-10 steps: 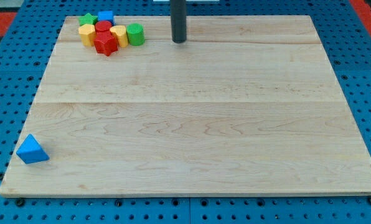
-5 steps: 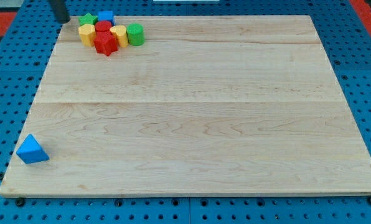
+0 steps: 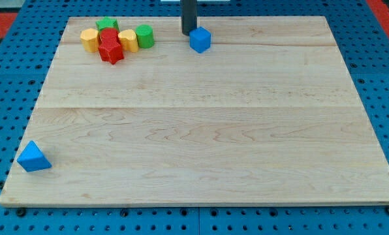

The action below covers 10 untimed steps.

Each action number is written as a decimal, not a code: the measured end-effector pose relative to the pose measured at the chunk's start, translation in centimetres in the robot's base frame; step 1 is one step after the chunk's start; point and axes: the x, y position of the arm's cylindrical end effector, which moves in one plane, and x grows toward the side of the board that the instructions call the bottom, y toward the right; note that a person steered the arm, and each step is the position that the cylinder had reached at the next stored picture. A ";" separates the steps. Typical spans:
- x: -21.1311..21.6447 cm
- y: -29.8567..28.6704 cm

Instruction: Push blue cube into blue triangle

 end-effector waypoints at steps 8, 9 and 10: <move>10.7 2.7; 12.7 2.7; 15.4 4.2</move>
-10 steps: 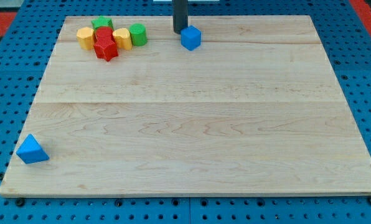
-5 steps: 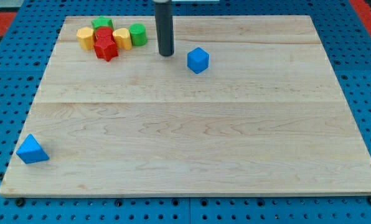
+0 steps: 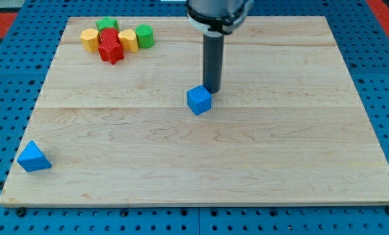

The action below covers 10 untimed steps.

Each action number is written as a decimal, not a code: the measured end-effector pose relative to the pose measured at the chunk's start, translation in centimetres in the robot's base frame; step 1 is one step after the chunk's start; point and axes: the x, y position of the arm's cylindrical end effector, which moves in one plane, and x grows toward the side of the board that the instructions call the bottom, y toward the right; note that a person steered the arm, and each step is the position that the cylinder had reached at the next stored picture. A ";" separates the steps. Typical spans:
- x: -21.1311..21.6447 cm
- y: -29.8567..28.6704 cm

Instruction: Push blue cube into blue triangle

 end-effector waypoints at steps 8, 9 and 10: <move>7.8 -12.3; 8.5 -15.0; 12.1 -18.0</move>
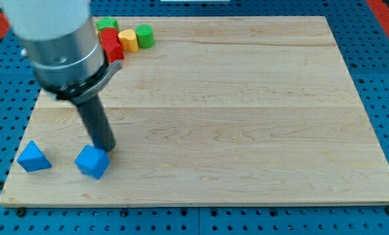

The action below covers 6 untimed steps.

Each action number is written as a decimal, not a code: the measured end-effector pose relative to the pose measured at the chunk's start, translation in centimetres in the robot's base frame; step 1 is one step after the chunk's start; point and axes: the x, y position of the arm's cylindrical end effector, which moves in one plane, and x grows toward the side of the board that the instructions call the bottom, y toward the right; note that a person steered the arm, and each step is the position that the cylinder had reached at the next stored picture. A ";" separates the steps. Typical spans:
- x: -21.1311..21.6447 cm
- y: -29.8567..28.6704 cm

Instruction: Push blue cube into blue triangle

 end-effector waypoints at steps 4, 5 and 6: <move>2.6 -6.2; 2.1 -4.5; -0.3 -1.2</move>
